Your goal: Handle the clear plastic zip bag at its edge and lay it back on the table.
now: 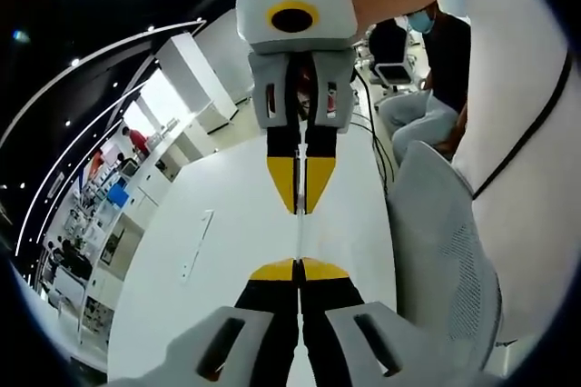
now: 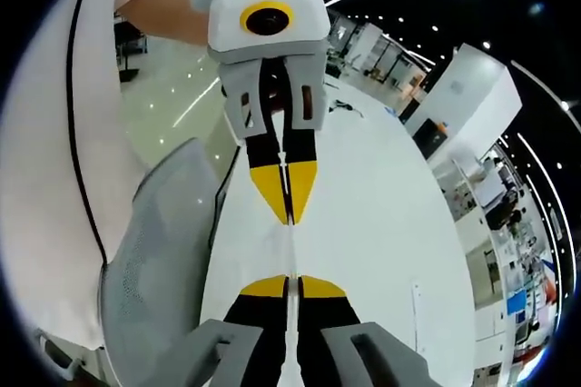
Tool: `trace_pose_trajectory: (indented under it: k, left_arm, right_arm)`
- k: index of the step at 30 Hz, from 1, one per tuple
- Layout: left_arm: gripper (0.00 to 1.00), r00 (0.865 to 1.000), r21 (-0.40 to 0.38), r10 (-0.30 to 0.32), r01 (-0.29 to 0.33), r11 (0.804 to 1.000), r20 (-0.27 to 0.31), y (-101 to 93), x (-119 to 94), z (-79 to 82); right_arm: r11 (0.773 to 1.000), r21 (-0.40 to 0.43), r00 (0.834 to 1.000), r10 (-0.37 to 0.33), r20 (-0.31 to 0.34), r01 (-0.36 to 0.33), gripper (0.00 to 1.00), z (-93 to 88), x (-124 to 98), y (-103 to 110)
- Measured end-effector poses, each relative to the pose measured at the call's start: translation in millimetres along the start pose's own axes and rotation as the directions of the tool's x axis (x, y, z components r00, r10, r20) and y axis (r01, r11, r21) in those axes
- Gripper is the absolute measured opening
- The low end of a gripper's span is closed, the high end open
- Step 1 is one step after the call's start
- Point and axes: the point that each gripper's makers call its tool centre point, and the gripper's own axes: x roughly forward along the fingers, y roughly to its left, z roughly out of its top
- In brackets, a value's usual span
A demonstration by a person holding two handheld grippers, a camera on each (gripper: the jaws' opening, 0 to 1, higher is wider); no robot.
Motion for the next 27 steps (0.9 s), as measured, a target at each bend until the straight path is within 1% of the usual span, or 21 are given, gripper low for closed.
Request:
trace_pose_trajectory:
  k: [16,27]
  left_arm:
    - [0.0,1.0,-0.004,0.007,-0.007,1.0,0.002,2.9,-4.1,-0.9]
    - [0.0,1.0,-0.001,0.015,-0.015,1.0,0.003,5.5,-7.5,-1.4]
  right_arm:
    - [0.999,0.039,1.0,-0.023,-0.004,0.023,0.0,-14.2,-11.8,-4.0]
    - [0.998,0.048,0.999,-0.035,-0.014,0.035,0.0,-23.1,-18.7,-5.5]
